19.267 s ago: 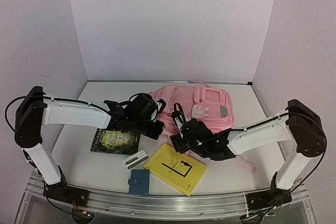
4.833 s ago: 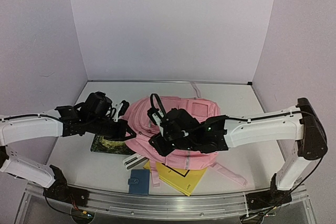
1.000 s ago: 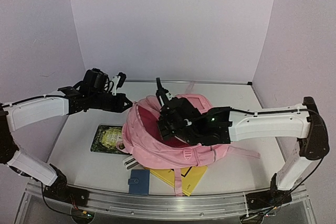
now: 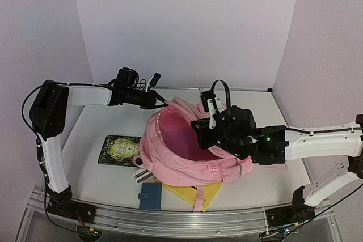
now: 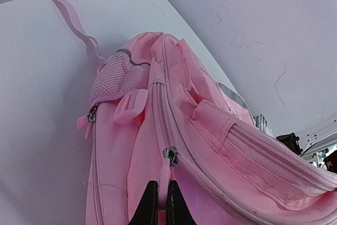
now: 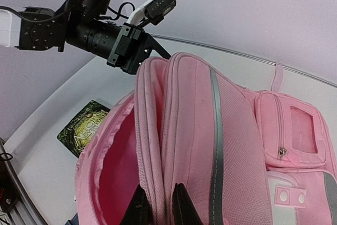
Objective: Pack the student bag
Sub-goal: Unzip the student bag at the center of the board.
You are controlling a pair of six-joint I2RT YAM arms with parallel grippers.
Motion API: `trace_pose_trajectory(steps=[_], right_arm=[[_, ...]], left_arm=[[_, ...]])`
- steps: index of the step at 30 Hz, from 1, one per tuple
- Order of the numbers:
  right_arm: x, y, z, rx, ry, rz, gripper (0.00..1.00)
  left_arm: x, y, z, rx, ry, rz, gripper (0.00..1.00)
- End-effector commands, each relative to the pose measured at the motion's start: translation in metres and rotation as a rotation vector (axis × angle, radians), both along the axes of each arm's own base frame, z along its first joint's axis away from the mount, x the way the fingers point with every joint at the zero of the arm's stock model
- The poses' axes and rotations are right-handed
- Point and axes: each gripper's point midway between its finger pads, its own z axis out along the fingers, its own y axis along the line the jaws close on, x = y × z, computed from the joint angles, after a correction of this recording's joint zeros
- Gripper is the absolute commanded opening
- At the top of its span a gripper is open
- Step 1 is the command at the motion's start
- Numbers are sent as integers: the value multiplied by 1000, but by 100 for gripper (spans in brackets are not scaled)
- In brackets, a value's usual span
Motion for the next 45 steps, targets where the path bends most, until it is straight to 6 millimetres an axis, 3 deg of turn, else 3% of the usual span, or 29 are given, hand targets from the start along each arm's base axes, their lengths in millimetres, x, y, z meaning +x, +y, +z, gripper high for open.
trace_pose_trajectory(steps=[1,6,23,27,29,33,37,40,45], right_arm=[[-16,-4,115,396,-145,44,0],[-17,-8,122,427,-159,43,0],[-18,-10,118,441,-142,40,0],[-13,-16,116,444,-139,-9,0],[-3,-26,111,417,-130,-102,0],[19,-59,94,295,-129,-364,0],[35,-75,82,161,-145,-520,0],[55,-80,61,91,-115,-575,0],[91,-92,23,43,-50,-634,0]], left_arm=[[60,21,-19,44,-54,131,0],[68,8,-32,26,-39,84,1],[93,-32,-73,81,-9,89,3],[98,-30,-70,86,-19,134,7],[99,-27,-59,83,-28,154,14],[98,-7,-22,92,-84,241,38],[86,29,17,113,-133,340,67],[71,58,32,164,-139,411,79],[34,111,35,245,-87,557,86]])
